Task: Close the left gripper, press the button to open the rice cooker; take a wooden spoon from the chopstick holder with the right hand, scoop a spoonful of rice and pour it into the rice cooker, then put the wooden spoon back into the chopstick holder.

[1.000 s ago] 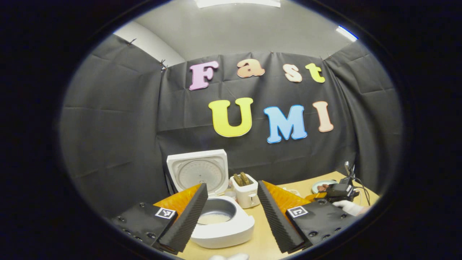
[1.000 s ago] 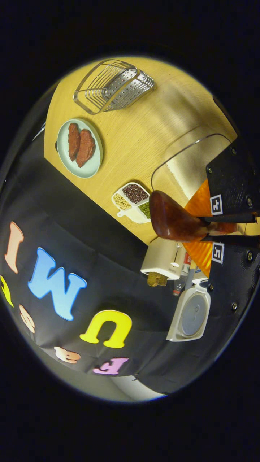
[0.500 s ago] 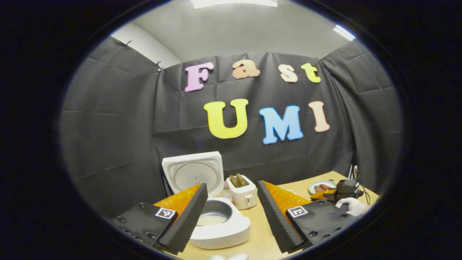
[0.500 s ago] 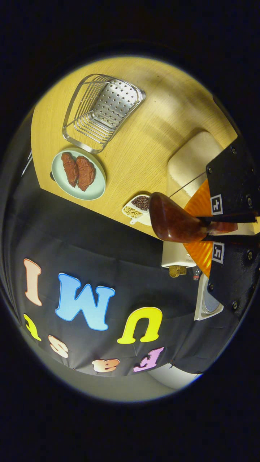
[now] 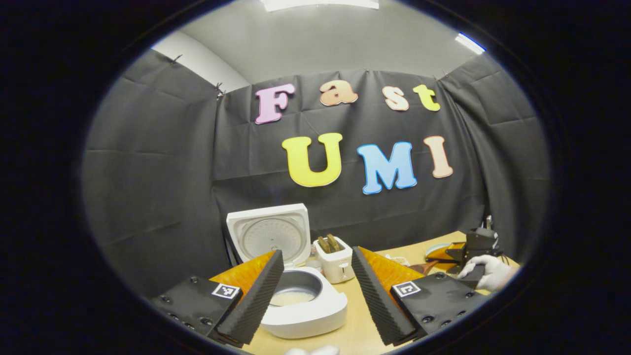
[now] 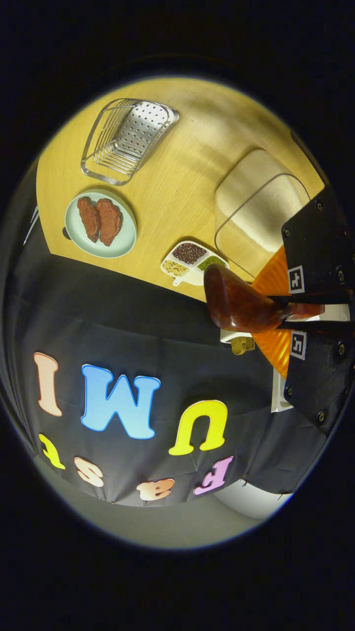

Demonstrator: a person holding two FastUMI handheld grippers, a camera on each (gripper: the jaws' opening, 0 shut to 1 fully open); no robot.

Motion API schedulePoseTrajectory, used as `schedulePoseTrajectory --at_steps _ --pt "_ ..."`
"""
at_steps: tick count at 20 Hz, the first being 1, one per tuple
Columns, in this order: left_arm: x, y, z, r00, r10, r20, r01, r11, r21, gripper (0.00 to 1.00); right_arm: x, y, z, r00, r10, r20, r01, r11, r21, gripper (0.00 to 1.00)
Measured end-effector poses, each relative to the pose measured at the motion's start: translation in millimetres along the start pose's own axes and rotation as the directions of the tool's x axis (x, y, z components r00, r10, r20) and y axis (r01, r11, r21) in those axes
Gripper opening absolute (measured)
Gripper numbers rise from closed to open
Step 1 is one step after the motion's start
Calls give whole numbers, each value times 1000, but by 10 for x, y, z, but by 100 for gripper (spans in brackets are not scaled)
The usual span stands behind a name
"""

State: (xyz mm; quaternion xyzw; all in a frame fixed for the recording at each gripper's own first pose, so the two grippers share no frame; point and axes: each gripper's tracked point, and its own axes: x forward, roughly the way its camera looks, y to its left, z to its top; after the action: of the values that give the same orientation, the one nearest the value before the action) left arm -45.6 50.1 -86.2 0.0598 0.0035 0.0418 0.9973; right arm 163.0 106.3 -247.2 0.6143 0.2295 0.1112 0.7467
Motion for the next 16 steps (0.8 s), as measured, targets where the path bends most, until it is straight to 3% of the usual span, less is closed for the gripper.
schedulePoseTrajectory --at_steps 9,14,16 --pt "-188 124 23 999 27 23 -27 1000 13 97 509 797 -1029 988 50 -147 -57 997 -46 13" --pt "-279 187 -52 999 43 11 -43 999 12 95 868 1020 -1737 969 36 -243 -63 992 -105 13" --pt "-316 207 -76 999 48 6 -48 999 -1 99 1005 1073 -1997 962 31 -272 -68 990 -125 13"
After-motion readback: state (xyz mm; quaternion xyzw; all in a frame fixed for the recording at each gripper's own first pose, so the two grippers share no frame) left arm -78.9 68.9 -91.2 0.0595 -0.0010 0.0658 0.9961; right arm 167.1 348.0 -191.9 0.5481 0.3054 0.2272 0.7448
